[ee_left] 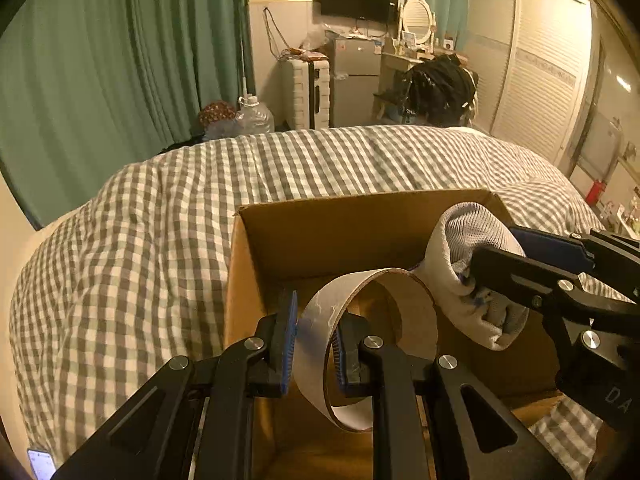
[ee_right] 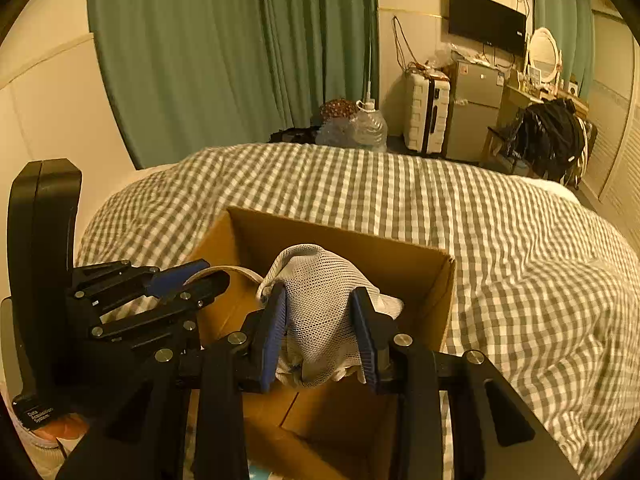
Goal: Organize objects
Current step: 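Carry both items into the cardboard box and open both grippers, then grasp the blue-white tissue pack with the left gripper, then grasp the black round case with the right gripper while the left gripper holds the tissue pack, then lower both held items into the box and open both grippers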
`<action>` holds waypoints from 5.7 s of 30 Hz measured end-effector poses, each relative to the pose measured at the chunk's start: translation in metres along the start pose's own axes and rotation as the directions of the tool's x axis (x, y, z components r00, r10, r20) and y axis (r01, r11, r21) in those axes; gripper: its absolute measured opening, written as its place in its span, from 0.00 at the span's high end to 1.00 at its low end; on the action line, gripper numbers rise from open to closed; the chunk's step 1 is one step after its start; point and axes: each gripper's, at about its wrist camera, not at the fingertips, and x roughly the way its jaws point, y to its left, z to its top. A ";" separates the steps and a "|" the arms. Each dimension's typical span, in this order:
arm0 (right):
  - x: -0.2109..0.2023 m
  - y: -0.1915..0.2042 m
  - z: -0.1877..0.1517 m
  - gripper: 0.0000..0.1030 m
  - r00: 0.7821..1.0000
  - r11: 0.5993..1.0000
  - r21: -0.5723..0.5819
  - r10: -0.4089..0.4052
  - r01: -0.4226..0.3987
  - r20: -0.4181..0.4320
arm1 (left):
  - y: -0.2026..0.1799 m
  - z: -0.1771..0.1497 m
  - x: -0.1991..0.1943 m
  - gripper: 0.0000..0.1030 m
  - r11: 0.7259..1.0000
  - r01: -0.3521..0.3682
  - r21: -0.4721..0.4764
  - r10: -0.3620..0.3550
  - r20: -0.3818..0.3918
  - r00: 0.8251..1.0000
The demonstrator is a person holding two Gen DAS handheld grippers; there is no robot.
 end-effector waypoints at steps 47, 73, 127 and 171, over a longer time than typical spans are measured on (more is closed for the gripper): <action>-0.273 0.061 -0.063 0.03 0.966 0.993 -0.036 -0.101 0.113 0.238 | -0.011 -0.075 -0.243 0.00 1.000 -0.022 -0.002 0.022 0.193 0.981; -0.099 0.020 -0.207 0.03 0.982 0.983 0.103 -0.141 0.154 -0.123 | -0.043 -0.198 -0.088 0.00 0.998 0.061 -0.030 -0.065 -0.161 0.985; -0.092 0.064 -0.197 0.26 0.965 0.989 -0.035 -0.150 0.146 -0.215 | -0.017 -0.196 -0.143 0.48 0.989 0.114 -0.092 -0.124 -0.104 0.987; -0.120 0.050 -0.001 0.26 0.990 0.989 -0.081 -0.115 0.122 0.082 | 0.000 0.002 -0.105 0.66 0.996 0.090 -0.028 -0.087 0.084 0.993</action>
